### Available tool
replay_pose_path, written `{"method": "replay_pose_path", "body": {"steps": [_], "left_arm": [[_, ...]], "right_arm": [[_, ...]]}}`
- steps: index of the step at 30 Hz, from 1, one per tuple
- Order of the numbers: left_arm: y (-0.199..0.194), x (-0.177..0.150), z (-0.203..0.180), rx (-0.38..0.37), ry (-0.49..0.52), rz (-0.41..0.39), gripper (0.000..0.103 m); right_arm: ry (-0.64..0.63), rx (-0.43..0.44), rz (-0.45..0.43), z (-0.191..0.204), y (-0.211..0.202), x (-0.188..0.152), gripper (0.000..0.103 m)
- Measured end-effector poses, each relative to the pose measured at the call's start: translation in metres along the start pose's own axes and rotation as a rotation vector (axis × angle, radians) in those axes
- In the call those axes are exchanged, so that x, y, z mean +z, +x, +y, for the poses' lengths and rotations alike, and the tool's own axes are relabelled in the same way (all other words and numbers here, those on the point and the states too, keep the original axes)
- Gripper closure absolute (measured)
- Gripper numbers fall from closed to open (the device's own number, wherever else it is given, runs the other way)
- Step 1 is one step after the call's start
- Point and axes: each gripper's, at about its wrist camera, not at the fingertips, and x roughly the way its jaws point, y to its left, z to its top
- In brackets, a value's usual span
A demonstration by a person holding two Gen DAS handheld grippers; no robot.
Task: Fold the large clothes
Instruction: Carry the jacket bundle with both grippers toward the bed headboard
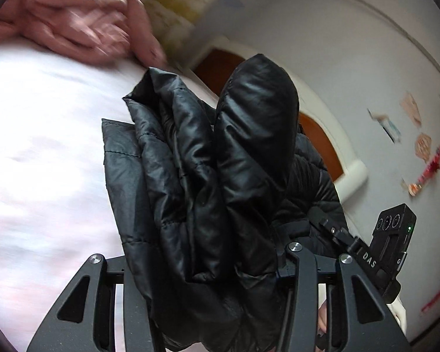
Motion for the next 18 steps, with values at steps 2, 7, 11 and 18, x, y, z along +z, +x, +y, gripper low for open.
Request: {"method": "replay_pose_path", "body": {"steps": [2,7,11,18], "left_arm": [[0.038,-0.013,-0.024,-0.036,0.022,0.044,0.058],[0.133,-0.04,-0.068,-0.106,0.032,0.174,0.058],[0.189,-0.063,-0.09,-0.108,0.062,0.214,0.058],[0.225,-0.076,-0.124,0.067,0.306,0.201,0.043]], "right_arm": [[0.03,-0.08,-0.023,-0.037,-0.013,0.001,0.043],[0.109,-0.284,-0.085,-0.117,-0.038,-0.002,0.043],[0.134,-0.414,-0.099,-0.166,-0.037,-0.002,0.043],[0.139,-0.635,-0.057,-0.232,-0.003,-0.031,0.033]]}}
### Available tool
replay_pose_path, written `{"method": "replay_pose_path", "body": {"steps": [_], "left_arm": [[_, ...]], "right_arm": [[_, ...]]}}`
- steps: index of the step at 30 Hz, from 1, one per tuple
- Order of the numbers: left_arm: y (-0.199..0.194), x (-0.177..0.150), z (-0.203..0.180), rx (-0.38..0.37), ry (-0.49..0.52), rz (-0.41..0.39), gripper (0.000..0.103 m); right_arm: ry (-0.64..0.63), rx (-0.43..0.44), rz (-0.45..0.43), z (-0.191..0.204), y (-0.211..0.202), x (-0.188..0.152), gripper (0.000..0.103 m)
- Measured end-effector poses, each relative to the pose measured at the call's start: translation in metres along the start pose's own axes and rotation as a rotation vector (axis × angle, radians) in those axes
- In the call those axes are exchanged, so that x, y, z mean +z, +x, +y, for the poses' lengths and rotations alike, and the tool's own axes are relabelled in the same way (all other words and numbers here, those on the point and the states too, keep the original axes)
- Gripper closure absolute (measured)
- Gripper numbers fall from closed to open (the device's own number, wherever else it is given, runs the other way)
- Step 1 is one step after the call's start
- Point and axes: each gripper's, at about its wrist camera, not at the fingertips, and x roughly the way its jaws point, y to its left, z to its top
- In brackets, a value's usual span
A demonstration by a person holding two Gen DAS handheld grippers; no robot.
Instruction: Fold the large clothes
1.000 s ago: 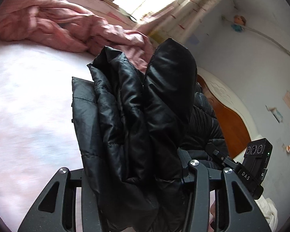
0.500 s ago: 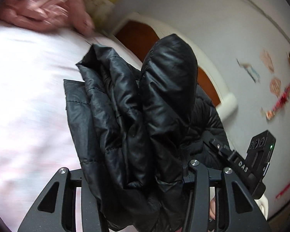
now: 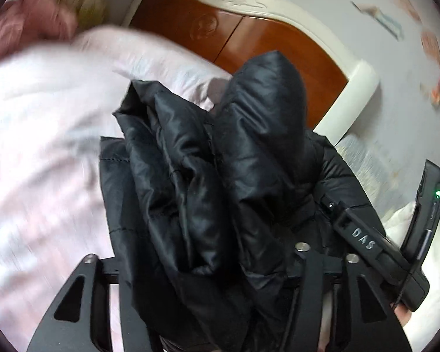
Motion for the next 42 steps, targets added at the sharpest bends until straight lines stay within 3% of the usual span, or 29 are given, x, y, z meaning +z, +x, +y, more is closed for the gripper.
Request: {"method": "replay_pose_path", "body": {"steps": [4,7,11,15,20,23,30,38,42], "left_arm": [[-0.009,-0.002,0.002,0.065,0.041,-0.014,0.022],[-0.029,-0.009,0.003,0.156,0.124,-0.087,0.005],[-0.076,-0.014,0.028,0.169,0.121,-0.167,0.004],[-0.125,-0.028,0.042,0.287,0.209,-0.275,0.003],[-0.193,-0.055,0.067,0.434,0.251,-0.413,0.0],[-0.227,-0.071,0.087,0.497,0.258,-0.442,0.0],[-0.282,-0.106,0.124,0.617,0.267,-0.482,0.0],[-0.291,-0.117,0.147,0.608,0.201,-0.507,0.0],[-0.303,-0.122,0.148,0.597,0.178,-0.553,0.0]], "right_arm": [[0.007,-0.044,-0.069,-0.002,-0.003,-0.006,0.016],[-0.01,-0.084,-0.105,0.006,-0.02,-0.006,0.015],[-0.01,-0.031,-0.152,0.024,-0.063,-0.011,0.013],[0.011,0.075,-0.199,0.046,-0.104,-0.026,0.0],[0.02,0.228,-0.207,0.087,-0.139,-0.057,0.0],[0.002,0.336,-0.167,0.118,-0.15,-0.076,0.0],[-0.079,0.38,-0.218,0.187,-0.192,-0.115,0.0],[-0.233,0.294,-0.24,0.249,-0.211,-0.157,0.0],[-0.255,0.227,-0.193,0.254,-0.205,-0.159,0.0]]}}
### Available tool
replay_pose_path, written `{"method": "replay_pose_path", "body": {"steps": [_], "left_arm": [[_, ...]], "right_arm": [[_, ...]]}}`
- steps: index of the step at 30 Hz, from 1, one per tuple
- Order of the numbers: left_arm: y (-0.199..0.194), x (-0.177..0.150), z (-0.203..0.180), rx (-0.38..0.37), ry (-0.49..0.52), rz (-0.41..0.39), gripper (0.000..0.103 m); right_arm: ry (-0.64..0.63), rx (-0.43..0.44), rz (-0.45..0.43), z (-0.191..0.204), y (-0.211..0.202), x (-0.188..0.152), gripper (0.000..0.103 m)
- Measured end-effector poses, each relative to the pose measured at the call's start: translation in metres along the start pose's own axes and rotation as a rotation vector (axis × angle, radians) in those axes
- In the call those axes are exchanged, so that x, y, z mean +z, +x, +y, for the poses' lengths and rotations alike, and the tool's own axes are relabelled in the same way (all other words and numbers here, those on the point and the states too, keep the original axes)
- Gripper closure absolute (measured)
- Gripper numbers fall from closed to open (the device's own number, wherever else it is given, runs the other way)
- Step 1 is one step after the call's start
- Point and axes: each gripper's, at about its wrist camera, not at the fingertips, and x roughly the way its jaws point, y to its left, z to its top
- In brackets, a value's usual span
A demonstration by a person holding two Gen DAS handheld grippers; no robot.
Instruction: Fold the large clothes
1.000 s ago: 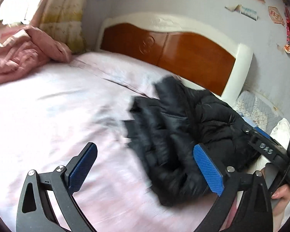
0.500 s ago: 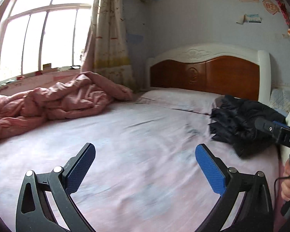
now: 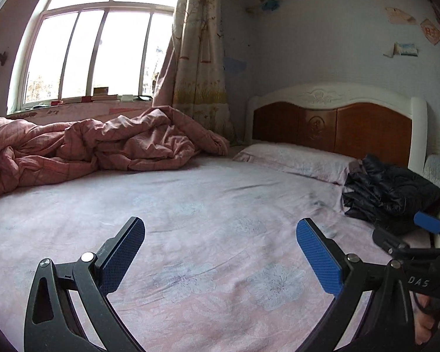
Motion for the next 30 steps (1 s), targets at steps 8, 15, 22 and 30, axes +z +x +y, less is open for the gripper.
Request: {"method": "replay_pose_path", "body": {"steps": [8,15,22,30], "left_arm": [[-0.003,0.003,-0.001,0.007,0.005,-0.009,0.0],[-0.004,0.003,0.003,0.032,-0.016,-0.012,0.0],[-0.004,0.002,0.001,0.031,-0.004,-0.007,0.0],[-0.001,0.001,-0.002,0.026,0.01,0.01,0.0]], "right_arm": [[-0.017,-0.026,0.023,-0.001,0.006,0.001,0.0],[0.004,-0.017,0.042,-0.005,0.009,0.001,0.0],[-0.001,-0.021,0.043,-0.004,0.01,0.0,0.0],[-0.017,-0.014,0.034,-0.005,0.012,0.001,0.0]]}}
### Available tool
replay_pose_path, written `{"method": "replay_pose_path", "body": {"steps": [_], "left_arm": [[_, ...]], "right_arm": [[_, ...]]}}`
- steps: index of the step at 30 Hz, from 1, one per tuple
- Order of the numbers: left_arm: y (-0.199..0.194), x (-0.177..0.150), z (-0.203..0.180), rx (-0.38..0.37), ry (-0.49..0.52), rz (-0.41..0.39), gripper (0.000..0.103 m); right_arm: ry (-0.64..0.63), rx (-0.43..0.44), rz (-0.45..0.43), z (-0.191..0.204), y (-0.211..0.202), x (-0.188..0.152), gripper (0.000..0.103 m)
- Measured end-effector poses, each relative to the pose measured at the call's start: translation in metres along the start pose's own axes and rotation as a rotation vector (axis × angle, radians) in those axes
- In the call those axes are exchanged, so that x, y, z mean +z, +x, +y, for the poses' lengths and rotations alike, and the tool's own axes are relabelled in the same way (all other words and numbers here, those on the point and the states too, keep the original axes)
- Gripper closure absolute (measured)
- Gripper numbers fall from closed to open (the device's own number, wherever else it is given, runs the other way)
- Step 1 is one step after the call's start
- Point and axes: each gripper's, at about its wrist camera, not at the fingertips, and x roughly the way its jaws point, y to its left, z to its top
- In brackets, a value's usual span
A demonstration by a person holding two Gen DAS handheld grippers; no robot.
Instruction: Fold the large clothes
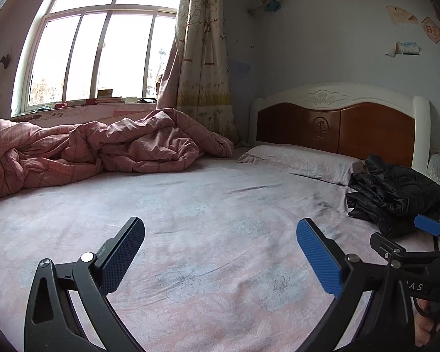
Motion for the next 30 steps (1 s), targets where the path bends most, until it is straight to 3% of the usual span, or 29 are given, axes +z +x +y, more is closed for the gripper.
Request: {"method": "replay_pose_path", "body": {"steps": [30], "left_arm": [[-0.0057,0.0008,-0.0074,0.021,0.04,-0.024,0.0]], "right_arm": [[0.001,0.001,0.002,0.0005,0.0002,0.0,0.0]]}}
